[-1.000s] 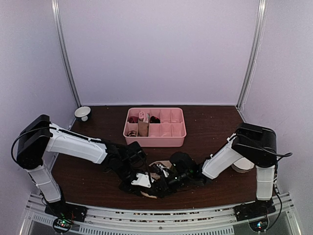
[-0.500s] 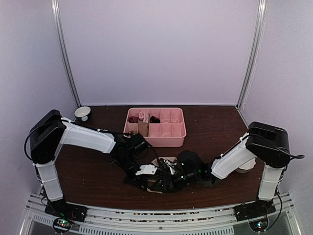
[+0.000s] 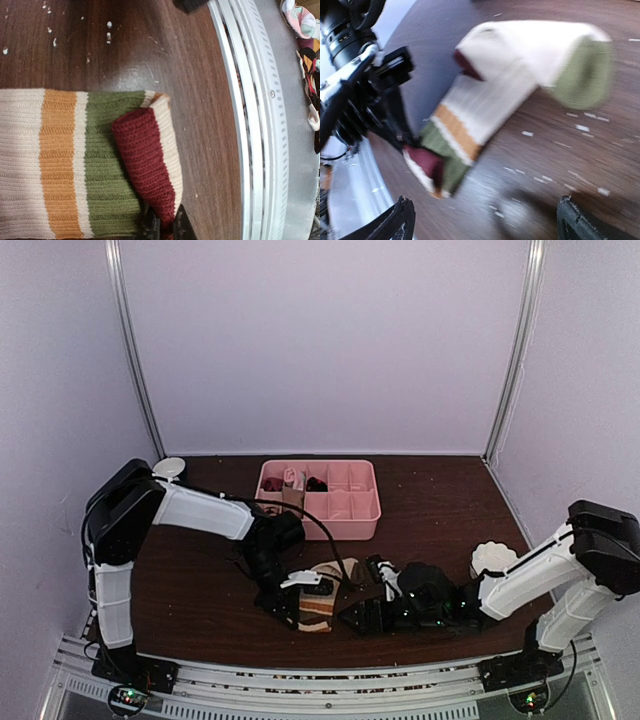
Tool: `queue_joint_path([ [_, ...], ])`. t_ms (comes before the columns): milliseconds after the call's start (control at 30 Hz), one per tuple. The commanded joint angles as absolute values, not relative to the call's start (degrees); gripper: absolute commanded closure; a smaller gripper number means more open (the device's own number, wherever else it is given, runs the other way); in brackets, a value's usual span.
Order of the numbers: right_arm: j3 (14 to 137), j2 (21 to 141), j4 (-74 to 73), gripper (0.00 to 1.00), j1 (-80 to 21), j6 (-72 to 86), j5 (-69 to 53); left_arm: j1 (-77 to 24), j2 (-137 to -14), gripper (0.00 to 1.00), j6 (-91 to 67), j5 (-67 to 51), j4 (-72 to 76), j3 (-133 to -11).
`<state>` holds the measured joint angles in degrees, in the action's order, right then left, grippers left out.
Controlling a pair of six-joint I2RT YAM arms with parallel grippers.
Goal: Roll the socks
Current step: Roll the sock at the center of the board.
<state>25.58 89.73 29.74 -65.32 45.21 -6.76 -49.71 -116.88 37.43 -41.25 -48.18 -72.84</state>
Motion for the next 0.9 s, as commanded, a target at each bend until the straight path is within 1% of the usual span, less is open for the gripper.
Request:
queue_joint_path([
  [0, 20.6, 80.9, 15.5, 0.0, -70.9, 43.0, 15.6, -49.8, -118.3, 1.0, 37.5, -41.2, -51.6, -74.4],
  [67, 19.7, 75.7, 12.0, 0.0, -71.3, 46.8, 23.0, -49.8, -118.7, 1.0, 37.8, -41.2, -52.4, -74.9],
  [133, 17.2, 72.2, 11.1, 0.0, -69.8, 53.1, 26.8, -49.8, -119.2, 1.0, 38.0, -41.4, -53.0, -75.5],
  [167, 15.3, 71.4, 12.9, 0.0, -68.3, 55.1, 26.1, -49.8, -119.5, 1.0, 38.1, -41.7, -53.5, -76.0],
  [200, 12.9, 71.1, 18.6, 0.0, -67.3, 53.8, 23.3, -49.8, -120.0, 1.0, 38.2, -41.8, -54.1, -76.7],
  [267, 8.2, 70.2, 30.2, 0.0, -69.6, 47.5, 21.5, -49.8, -120.9, 1.0, 38.5, -42.7, -55.8, -78.2],
  [300, 7.2, 69.9, 33.3, 0.0, -73.3, 42.9, 24.1, -49.8, -121.3, 1.0, 38.6, -43.3, -56.5, -78.7],
  [333, 8.3, 70.0, 33.0, 0.0, -78.1, 37.0, 30.5, -49.8, -121.8, 1.0, 38.7, -44.1, -57.4, -79.5],
  [367, 11.1, 71.0, 29.2, 0.0, -81.7, 31.6, 34.1, -49.8, -122.5, 1.0, 38.8, -44.9, -58.4, -80.3],
  [433, 17.6, 75.8, 21.6, 0.0, -85.6, 22.7, 33.8, -49.8, -124.2, 1.0, 38.9, -46.5, -61.0, -82.4],
  [533, 25.6, 83.5, 16.3, 0.01, -90.2, 13.5, 32.0, -49.4, -127.5, 1.0, 39.2, -49.7, -66.1, -86.3],
  [633, 32.3, 89.3, 14.9, 0.08, -93.5, 4.8, 32.3, -48.7, -130.7, 1.0, 40.2, -52.8, -71.4, -89.4],
  [767, 37.0, 94.8, 17.8, 0.17, -93.6, -3.4, 28.4, -47.7, -134.6, 1.0, 41.5, -52.8, -76.6, -92.3],
  [867, 40.0, 98.2, 18.1, 0.29, -91.9, -8.2, 24.5, -47.0, -136.4, 1.0, 41.5, -51.2, -78.2, -93.5],
])
